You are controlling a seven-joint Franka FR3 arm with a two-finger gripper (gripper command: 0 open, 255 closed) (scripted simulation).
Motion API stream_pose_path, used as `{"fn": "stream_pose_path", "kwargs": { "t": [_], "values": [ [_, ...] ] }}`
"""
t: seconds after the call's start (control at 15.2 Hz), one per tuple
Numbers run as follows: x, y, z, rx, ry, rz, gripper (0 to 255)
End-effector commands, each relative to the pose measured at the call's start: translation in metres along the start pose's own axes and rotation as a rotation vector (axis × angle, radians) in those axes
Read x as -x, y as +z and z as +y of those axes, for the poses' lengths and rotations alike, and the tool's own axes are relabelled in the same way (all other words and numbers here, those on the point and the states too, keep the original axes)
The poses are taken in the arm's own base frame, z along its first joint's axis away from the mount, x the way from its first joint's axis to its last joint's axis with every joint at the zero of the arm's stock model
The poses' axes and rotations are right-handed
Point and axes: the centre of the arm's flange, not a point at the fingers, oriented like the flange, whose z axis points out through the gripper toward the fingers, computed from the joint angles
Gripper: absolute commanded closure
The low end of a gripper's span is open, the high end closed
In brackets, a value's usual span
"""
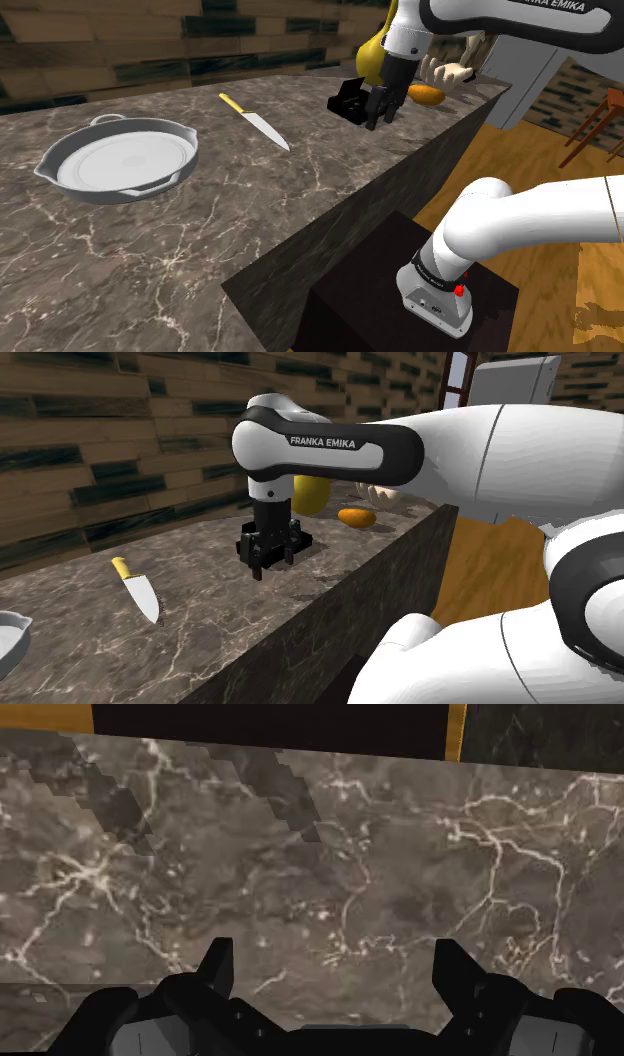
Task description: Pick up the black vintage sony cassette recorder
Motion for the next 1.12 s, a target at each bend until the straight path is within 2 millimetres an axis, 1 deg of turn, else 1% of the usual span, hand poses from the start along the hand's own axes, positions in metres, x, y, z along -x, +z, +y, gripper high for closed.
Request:
{"fn": "stream_pose_path", "kwargs": {
  "t": [0.0,0.2,0.46,0.73,0.92,1.06],
  "values": [
    [0.000,0.000,0.000,0.000,0.000,0.000,0],
    [-0.030,-0.015,-0.004,-0.010,0.181,0.040,0],
    [-0.068,-0.038,0.000,-0.024,0.423,0.094,0],
    [-0.104,-0.062,0.013,-0.038,0.664,0.148,0],
    [-0.125,-0.080,0.027,-0.048,0.831,0.186,0],
    [-0.125,-0.069,0.028,-0.048,0.831,0.186,0]
  ]
}}
